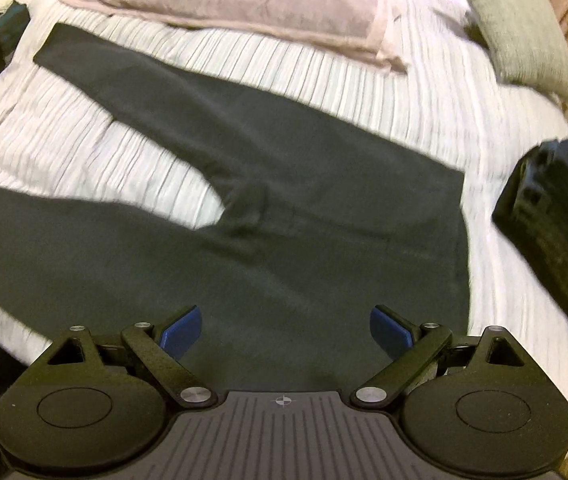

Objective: Fold clothes

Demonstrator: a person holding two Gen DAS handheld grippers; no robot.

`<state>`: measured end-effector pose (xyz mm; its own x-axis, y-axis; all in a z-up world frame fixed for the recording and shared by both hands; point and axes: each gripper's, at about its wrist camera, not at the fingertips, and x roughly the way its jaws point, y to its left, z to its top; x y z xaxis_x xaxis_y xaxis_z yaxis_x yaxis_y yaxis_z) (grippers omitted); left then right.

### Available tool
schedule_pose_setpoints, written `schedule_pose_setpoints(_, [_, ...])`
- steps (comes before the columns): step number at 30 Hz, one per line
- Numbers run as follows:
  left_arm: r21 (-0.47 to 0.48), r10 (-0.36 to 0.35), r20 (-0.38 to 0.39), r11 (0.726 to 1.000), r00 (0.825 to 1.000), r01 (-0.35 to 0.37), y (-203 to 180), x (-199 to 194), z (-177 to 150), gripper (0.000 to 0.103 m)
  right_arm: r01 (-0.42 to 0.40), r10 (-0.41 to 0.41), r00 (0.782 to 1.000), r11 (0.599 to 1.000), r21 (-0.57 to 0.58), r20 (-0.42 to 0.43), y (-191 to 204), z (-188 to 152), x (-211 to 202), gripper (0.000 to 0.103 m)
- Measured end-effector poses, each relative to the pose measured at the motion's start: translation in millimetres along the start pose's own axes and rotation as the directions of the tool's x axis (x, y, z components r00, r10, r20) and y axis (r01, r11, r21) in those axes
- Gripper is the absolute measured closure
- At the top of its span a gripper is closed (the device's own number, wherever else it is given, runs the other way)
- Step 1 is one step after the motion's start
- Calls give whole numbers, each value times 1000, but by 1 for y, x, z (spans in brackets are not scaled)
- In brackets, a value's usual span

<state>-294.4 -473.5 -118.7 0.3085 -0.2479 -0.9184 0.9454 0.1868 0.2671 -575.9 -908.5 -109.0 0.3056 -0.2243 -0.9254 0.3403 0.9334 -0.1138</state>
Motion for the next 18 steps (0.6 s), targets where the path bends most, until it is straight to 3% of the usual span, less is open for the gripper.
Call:
schedule_pose_setpoints(6, [86, 2, 73, 996, 997, -8, 31, 22, 71, 24, 24, -24, 1000, 999, -41, 14, -8, 43, 24, 9])
schedule_pose_setpoints(11, [196, -36, 126, 981, 991, 11, 70, 70, 151, 25, 55, -55, 998, 997, -52, 0, -9, 83, 48, 9])
schedule_pose_setpoints(14, [282, -54, 131, 959, 990, 15, 93, 113, 193, 30, 70, -71, 997, 995, -72, -20, -9, 104, 68, 10])
schedule_pose_setpoints(18, [393, -124, 105, 917, 987, 73, 111, 170, 238, 46, 72, -79, 995, 991, -110, -54, -9, 123, 96, 10])
